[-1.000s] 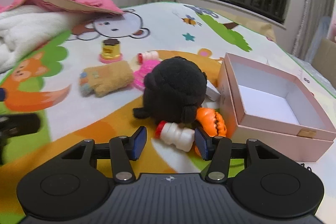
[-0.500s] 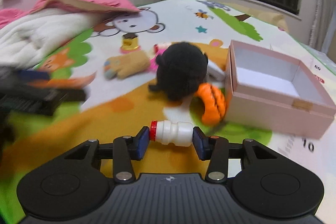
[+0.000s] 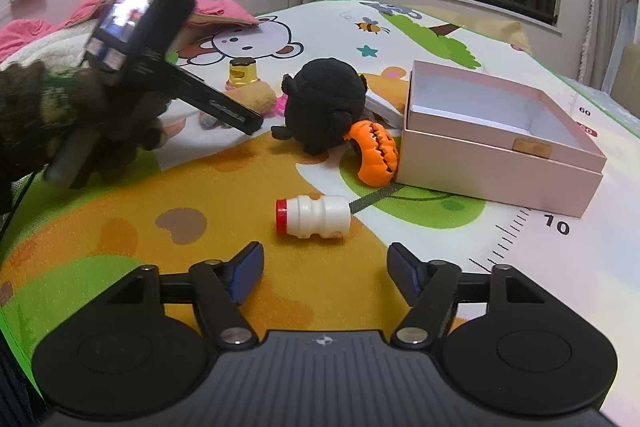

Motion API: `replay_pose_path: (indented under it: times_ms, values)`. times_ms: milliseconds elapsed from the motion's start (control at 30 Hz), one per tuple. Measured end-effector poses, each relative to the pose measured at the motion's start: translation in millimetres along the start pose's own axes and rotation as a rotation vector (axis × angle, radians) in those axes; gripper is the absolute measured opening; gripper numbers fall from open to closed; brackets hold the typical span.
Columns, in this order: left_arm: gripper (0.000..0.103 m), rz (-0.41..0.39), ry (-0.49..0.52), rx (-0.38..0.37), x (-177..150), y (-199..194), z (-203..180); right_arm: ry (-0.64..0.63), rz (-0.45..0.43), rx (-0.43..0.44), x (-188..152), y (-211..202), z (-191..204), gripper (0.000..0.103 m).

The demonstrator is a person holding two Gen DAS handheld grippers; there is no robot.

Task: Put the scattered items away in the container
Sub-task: 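Grasp the white red-capped bottle with the right gripper while the left approaches the tan mitten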

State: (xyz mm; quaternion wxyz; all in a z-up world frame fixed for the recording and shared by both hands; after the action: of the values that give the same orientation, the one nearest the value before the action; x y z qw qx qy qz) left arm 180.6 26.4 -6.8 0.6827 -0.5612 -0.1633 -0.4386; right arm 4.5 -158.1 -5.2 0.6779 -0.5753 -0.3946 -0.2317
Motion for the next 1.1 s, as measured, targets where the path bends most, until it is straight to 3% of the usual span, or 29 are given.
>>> replay_pose_path:
  times_ms: [133, 167, 200, 233, 333, 400, 500, 733, 800, 900, 967, 1100]
  values:
    - [0.103, -0.012, -0.01, -0.016, 4, 4, -1, 0.001, -0.006, 0.009, 1, 0, 0, 0.071]
    - [0.098, -0.013, -0.011, -0.022, 5, 4, -2, 0.004, -0.009, 0.013, 3, 1, 1, 0.073]
    - [0.077, -0.013, -0.011, -0.036, 5, 3, -3, 0.009, -0.013, 0.017, 5, 2, 1, 0.075]
    - [0.069, -0.013, -0.015, -0.052, 4, 0, -4, 0.012, -0.018, 0.02, 8, 3, 1, 0.075]
    - [0.061, -0.027, -0.021, -0.065, 0, -13, -8, 0.015, -0.025, 0.028, 12, 9, 3, 0.075]
    - [0.048, -0.036, -0.04, -0.09, -4, -26, -10, 0.01, -0.022, 0.03, 15, 15, 5, 0.075]
    - [0.037, -0.047, -0.085, -0.16, -15, -56, -14, -0.015, -0.028, 0.021, 17, 18, 10, 0.075]
    - [0.043, -0.056, -0.046, -0.36, -54, -124, -48, -0.042, -0.011, 0.006, 12, 21, 11, 0.069]
    - [0.064, -0.072, -0.012, -0.33, -57, -128, -52, -0.037, -0.009, -0.003, 11, 21, 10, 0.069]
    - [0.095, -0.118, -0.015, -0.179, -46, -114, -38, -0.033, -0.018, -0.019, 8, 22, 9, 0.069]
    - [0.098, -0.145, -0.024, -0.121, -35, -100, -24, -0.031, -0.018, -0.023, 6, 25, 10, 0.072]
    - [0.098, -0.078, 0.022, -0.16, -12, -53, -6, -0.001, -0.007, -0.014, 5, 28, 5, 0.077]
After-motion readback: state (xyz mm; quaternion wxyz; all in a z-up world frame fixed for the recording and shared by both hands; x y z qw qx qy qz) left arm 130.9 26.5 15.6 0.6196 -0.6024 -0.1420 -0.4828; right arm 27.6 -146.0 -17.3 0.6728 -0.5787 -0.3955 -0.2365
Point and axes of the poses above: each gripper's, at about its wrist camera, not at the fingertips, and y roughly the way its jaws point, z to its left, x to its top, the point moved 3 cm from there along y, roughly the way its jaws point, and after that the axes turned 4 degrees about y, right-handed, at the moved point
